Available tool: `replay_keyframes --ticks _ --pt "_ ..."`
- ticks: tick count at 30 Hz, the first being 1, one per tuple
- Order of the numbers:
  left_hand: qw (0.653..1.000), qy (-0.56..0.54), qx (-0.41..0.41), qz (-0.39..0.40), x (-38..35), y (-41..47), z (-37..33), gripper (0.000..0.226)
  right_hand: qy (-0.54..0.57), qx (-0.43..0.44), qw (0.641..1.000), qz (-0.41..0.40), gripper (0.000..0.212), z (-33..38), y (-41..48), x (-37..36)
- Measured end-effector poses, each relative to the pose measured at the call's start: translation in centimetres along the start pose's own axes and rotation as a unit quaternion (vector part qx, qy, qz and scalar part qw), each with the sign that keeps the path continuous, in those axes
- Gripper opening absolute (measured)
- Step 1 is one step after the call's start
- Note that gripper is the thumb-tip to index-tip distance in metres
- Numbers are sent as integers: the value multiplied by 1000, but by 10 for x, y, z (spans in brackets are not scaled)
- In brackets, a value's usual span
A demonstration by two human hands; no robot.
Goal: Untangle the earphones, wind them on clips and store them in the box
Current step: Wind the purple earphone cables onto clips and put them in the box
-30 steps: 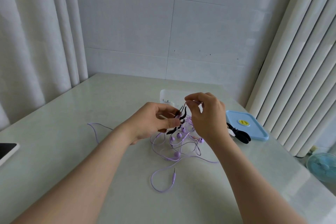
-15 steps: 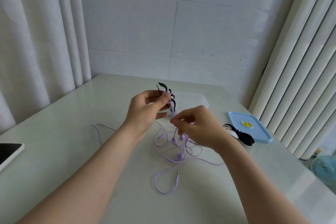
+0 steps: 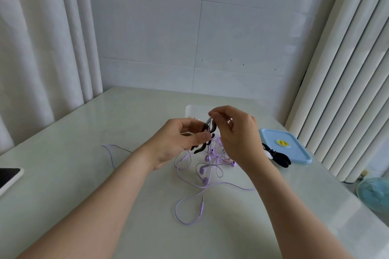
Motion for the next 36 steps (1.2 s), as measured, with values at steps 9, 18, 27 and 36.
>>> replay_keyframes --ticks 9,18,27,36 --pt "1000 -8 -21 16 -1 0 1 31 -7 -75 997 -32 9 -19 5 8" --pt "987 -86 -52 -128 14 5 -10 31 -36 -121 985 122 23 -22 -3 -19" --pt "965 -65 1 -255 40 -1 1 28 61 -171 950 254 18 4 -24 -31" --pt "987 47 -16 -155 30 1 -2 20 271 -165 929 189 24 17 -15 -16"
Point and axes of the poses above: each hand's wrist, its own y-axis towards the middle knuckle, its own x-axis out of the back of the hand, z = x × y, the point moved 8 cm from there along y, towards the middle knuckle, and after that the axes turned 13 degrees about -x, right-handed, at the moved point
